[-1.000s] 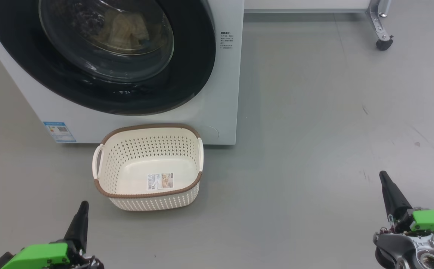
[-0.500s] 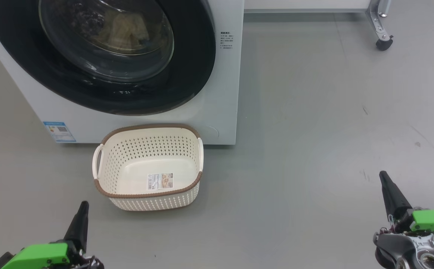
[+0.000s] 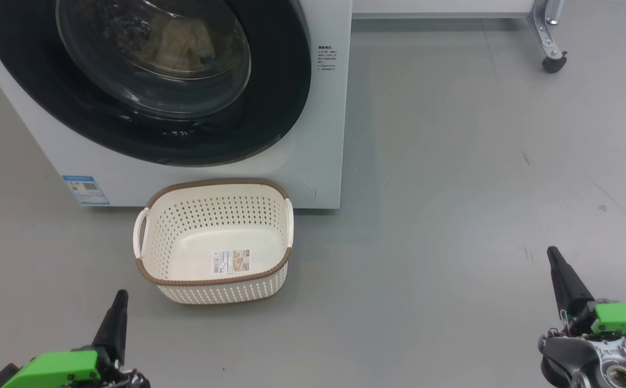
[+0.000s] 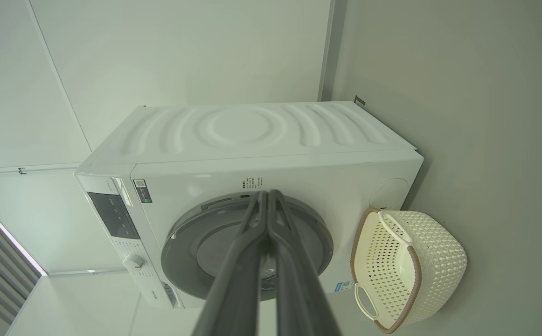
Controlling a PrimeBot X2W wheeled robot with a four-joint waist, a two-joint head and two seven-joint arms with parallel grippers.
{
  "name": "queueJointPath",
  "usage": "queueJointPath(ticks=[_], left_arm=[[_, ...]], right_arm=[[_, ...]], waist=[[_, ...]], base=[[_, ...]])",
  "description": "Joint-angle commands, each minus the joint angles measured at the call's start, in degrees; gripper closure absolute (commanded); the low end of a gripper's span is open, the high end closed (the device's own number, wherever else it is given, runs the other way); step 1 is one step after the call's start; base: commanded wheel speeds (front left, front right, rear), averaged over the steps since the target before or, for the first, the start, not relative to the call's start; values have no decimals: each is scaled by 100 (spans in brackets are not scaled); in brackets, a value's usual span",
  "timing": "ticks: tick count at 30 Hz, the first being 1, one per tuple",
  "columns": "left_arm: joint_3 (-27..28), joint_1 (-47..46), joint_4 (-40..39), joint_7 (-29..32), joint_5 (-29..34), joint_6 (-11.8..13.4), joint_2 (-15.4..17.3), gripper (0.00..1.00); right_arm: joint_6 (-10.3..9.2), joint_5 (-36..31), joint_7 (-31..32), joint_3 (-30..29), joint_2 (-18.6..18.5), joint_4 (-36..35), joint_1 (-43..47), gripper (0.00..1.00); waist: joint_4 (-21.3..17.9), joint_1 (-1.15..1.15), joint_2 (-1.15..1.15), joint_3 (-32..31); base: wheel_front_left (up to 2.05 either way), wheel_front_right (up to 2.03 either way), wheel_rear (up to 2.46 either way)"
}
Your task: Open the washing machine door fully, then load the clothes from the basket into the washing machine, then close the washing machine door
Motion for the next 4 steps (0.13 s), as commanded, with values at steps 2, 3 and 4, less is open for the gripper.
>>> queueJointPath(ticks=[2, 3, 4], left_arm=[[204, -274, -210, 41, -32, -3, 60, 100], [204, -274, -210, 41, -32, -3, 60, 100], [204, -274, -210, 41, -32, -3, 60, 100]], right_arm=[[-15, 41, 32, 88, -26, -220, -343, 100], [-15, 41, 32, 88, -26, -220, -343, 100], [-15, 41, 32, 88, -26, -220, -343, 100]], waist=[[0, 0, 0, 0], [0, 0, 0, 0], [0, 0, 0, 0]], base=[[0, 0, 0], [0, 0, 0], [0, 0, 0]])
